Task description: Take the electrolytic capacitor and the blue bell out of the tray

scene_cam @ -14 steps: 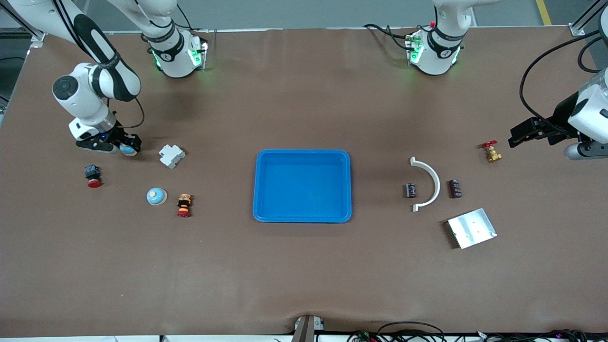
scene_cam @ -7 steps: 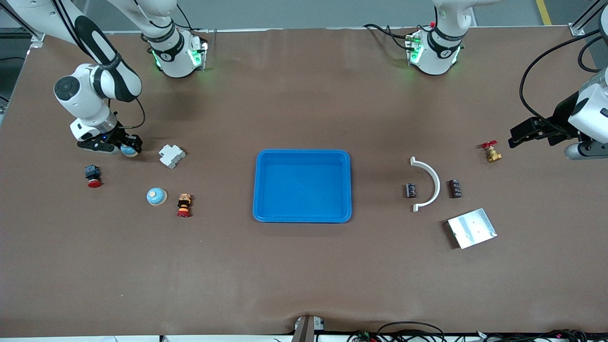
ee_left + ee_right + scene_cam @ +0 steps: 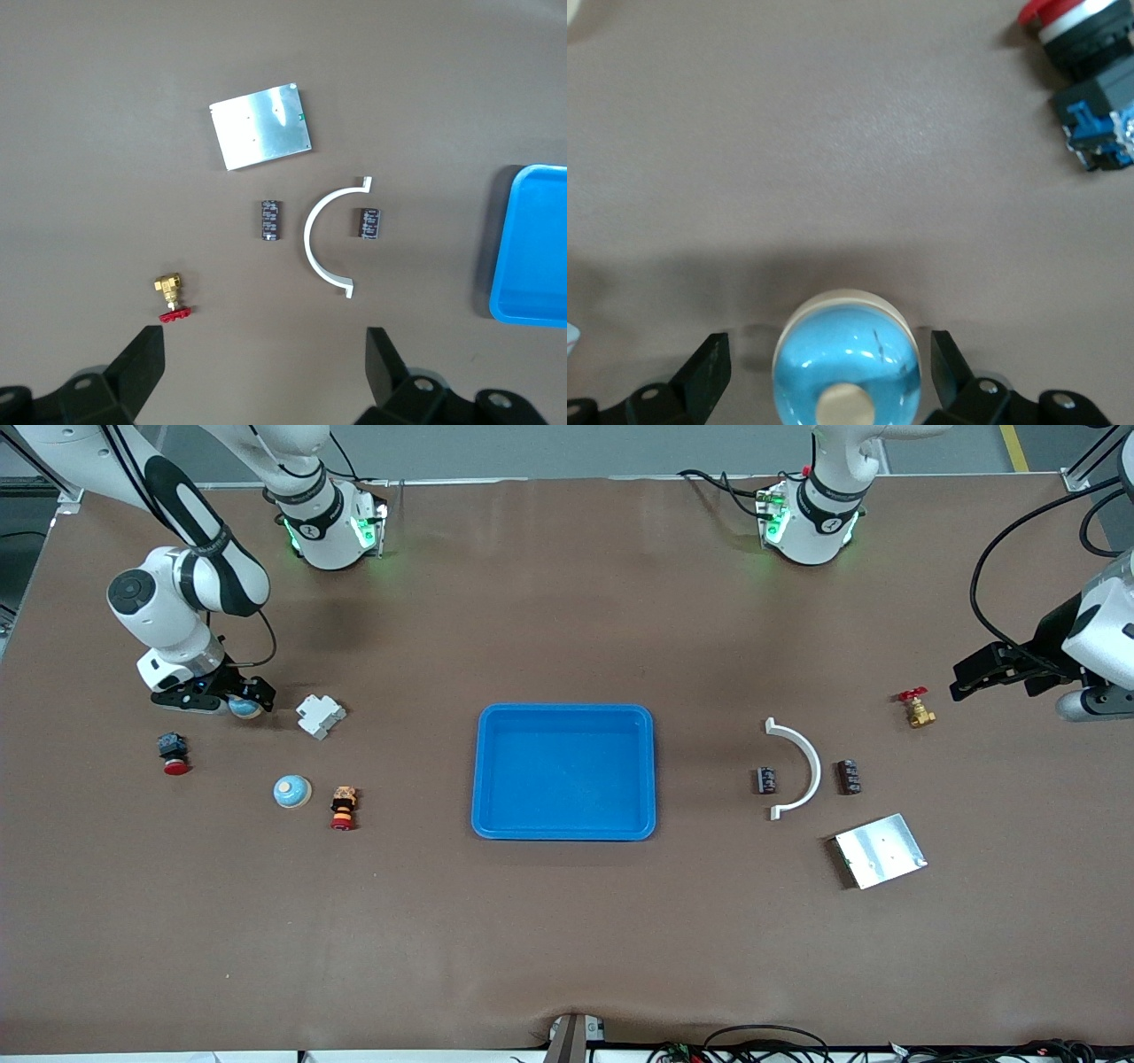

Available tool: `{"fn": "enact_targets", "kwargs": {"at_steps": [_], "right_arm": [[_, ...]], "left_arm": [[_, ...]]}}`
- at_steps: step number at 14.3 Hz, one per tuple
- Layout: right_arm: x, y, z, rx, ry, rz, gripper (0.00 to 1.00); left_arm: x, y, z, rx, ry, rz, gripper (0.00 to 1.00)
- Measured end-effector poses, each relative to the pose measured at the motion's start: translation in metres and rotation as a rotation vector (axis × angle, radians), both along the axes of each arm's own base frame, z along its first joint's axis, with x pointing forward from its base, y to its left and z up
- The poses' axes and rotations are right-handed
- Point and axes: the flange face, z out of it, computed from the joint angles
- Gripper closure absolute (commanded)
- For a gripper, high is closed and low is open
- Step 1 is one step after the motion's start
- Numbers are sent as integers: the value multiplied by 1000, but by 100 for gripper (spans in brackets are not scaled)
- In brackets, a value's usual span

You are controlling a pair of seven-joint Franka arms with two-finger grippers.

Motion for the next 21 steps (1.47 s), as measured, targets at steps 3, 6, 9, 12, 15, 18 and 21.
{"fn": "enact_targets", "kwargs": {"at_steps": [3, 6, 9, 12, 15, 18, 21], "right_arm": [[12, 11, 11, -4, -34, 30, 0], [23, 16, 32, -19, -23, 51, 0], [47, 19, 70, -29, 25, 34, 0], [84, 55, 129, 63, 79, -22, 0], [125, 78, 208, 114, 107, -7, 0], [141, 77, 237, 116, 73, -5, 0], [143, 76, 237, 117, 65, -16, 0]], "left_arm": [[0, 5, 0, 0, 1, 9, 0], [0, 11, -1, 0, 2, 19, 0], [1, 17, -3, 0, 7, 30, 0], [2, 19, -5, -2, 11, 32, 0], [3, 17, -5, -2, 10, 28, 0], [3, 16, -3, -2, 6, 27, 0], [4, 15, 5, -2, -10, 25, 0]]}}
